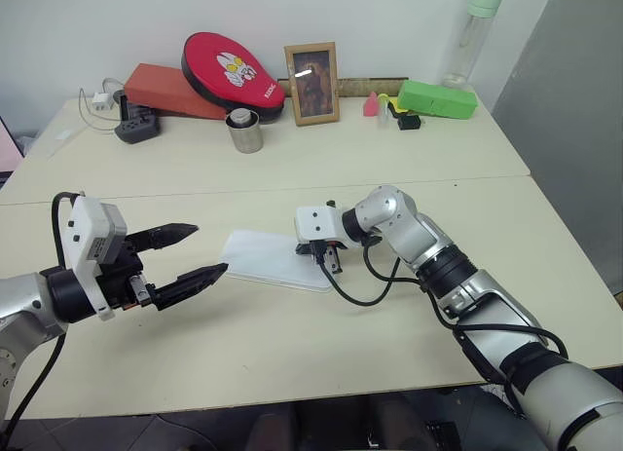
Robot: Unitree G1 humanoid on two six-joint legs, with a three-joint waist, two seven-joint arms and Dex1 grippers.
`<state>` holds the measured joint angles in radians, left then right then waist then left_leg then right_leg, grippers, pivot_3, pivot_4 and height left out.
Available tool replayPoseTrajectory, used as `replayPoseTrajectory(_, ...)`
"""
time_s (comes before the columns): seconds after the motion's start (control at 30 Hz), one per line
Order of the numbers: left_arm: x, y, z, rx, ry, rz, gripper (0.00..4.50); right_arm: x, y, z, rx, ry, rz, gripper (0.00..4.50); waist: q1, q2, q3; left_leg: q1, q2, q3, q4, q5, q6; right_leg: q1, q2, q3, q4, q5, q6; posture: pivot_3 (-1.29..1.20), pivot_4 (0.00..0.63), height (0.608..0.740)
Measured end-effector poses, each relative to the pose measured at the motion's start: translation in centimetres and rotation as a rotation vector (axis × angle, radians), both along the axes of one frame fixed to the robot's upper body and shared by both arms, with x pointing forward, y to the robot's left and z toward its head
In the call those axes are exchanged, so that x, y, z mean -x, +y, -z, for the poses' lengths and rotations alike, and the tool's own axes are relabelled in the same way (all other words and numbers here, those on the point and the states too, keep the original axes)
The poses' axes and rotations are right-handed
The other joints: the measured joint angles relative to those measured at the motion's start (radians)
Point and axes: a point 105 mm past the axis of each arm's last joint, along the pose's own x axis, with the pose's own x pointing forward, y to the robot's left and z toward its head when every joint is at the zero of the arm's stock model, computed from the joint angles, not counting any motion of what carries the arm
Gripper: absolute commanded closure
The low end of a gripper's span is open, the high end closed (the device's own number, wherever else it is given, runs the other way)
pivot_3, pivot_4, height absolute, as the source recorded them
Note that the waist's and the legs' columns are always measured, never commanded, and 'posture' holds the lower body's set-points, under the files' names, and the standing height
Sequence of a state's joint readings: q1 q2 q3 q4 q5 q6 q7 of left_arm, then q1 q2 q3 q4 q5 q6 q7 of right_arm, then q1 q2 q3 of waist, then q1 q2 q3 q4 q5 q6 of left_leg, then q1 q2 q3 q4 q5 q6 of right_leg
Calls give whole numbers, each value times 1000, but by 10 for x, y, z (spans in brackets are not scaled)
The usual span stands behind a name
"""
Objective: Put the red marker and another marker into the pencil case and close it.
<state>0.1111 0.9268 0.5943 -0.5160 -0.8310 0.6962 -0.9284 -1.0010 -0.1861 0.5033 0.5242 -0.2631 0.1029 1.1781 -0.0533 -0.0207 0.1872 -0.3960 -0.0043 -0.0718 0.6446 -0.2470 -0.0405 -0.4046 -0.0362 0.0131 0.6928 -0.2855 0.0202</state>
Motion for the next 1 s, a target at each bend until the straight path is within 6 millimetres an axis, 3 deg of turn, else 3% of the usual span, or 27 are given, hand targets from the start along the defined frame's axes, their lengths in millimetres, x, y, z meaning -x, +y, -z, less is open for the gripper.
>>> replayPoseTrajectory(0.2, -4, 2, -1, 11, -2, -28, 0, 5, -3, -5, -87, 108, 31, 4473, 1, 0, 0, -1, 0, -1, 0, 0, 0, 0, 0, 0, 0, 0, 0, 0, 150, 740)
replayPoseTrajectory(0.3, -19, 15, -7, 74, -39, -142, 0, 18, -7, -36, -345, 265, 49, 4473, 7, 0, 0, -2, 0, -2, 0, 0, 0, 0, 0, -1, 0, 0, 0, 0, 150, 740)
replayPoseTrajectory(0.37, -25, 23, -6, 94, -41, -202, 0, 17, -12, -58, -445, 266, 70, 4473, 9, 0, 0, -1, 0, -1, 0, 0, 0, 0, 0, -1, 0, 0, 0, 0, 150, 740)
replayPoseTrajectory(0.47, -36, 44, 2, 71, -48, -330, 0, 1, -46, -70, -534, 227, 234, 4027, 15, 0, 0, -1, -1, -1, 0, 0, 0, 0, 0, -1, -1, 0, 0, 0, 150, 740)
replayPoseTrajectory(0.7, -46, 84, 26, 47, -10, -492, 0, -14, -120, -40, -492, 256, 530, 2171, 20, 0, 0, -2, -1, 0, 0, 0, 0, -1, -1, 0, -2, 0, 0, 0, 150, 740)
replayPoseTrajectory(0.9, -49, 107, 31, 12, 1, -537, 0, -19, -159, -53, -499, 196, 651, 600, 19, 0, 0, -2, 0, 0, 0, 0, 0, -1, 0, -1, -2, 0, 0, 0, 150, 740)
replayPoseTrajectory(1.0, -50, 113, 29, -12, -9, -538, 0, -19, -172, -57, -501, 176, 698, 65, 20, 0, 0, -2, 0, 0, 0, 0, 0, -1, -1, -1, -2, 0, 0, 0, 150, 740)
